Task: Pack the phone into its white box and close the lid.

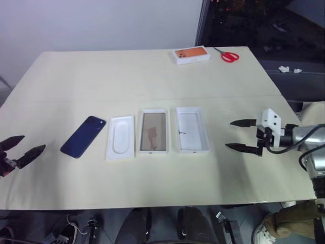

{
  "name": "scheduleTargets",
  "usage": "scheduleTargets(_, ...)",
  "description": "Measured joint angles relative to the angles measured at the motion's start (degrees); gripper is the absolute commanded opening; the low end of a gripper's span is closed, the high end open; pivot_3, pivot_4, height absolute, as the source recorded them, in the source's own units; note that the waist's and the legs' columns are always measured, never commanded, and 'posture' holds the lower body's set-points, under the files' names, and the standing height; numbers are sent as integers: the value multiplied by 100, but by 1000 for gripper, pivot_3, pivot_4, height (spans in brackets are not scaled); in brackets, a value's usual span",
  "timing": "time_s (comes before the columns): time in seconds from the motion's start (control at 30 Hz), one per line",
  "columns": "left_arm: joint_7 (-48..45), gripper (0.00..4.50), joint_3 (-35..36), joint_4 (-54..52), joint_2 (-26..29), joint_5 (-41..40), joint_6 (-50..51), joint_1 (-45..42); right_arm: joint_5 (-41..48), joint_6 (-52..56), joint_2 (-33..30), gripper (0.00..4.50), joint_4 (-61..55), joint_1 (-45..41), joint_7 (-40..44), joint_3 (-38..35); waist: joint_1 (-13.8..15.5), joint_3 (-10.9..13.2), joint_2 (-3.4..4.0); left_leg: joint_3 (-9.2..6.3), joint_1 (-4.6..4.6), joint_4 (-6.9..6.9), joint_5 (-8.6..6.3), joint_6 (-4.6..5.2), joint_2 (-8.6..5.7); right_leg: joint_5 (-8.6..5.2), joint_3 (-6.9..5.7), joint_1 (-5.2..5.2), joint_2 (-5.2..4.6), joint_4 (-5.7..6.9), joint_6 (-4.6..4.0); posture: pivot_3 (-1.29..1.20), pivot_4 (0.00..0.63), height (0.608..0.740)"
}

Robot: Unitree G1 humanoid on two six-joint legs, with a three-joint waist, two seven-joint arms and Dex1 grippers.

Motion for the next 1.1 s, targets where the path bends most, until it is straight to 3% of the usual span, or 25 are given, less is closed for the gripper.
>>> scheduleTargets(0.53,-77,4451,-32,528,64,143,-219,-331,-11,-14,5,4476,2,-3,-32,1,-1,0,0,1,-1,0,0,0,0,1,0,-1,0,1,1,0,150,740)
scheduleTargets(0.73,209,4451,-404,-453,60,-146,1218,-368,-34,50,71,4476,-18,-291,-141,142,-2,0,0,1,-1,1,0,0,0,1,1,-2,0,3,2,0,150,740)
scheduleTargets(1.1,1970,4451,-981,-2717,-531,-1269,4041,-1056,-203,1233,334,4476,-1156,-935,-591,912,3,1,1,1,-5,3,2,-2,-1,2,4,-14,3,17,4,0,150,740)
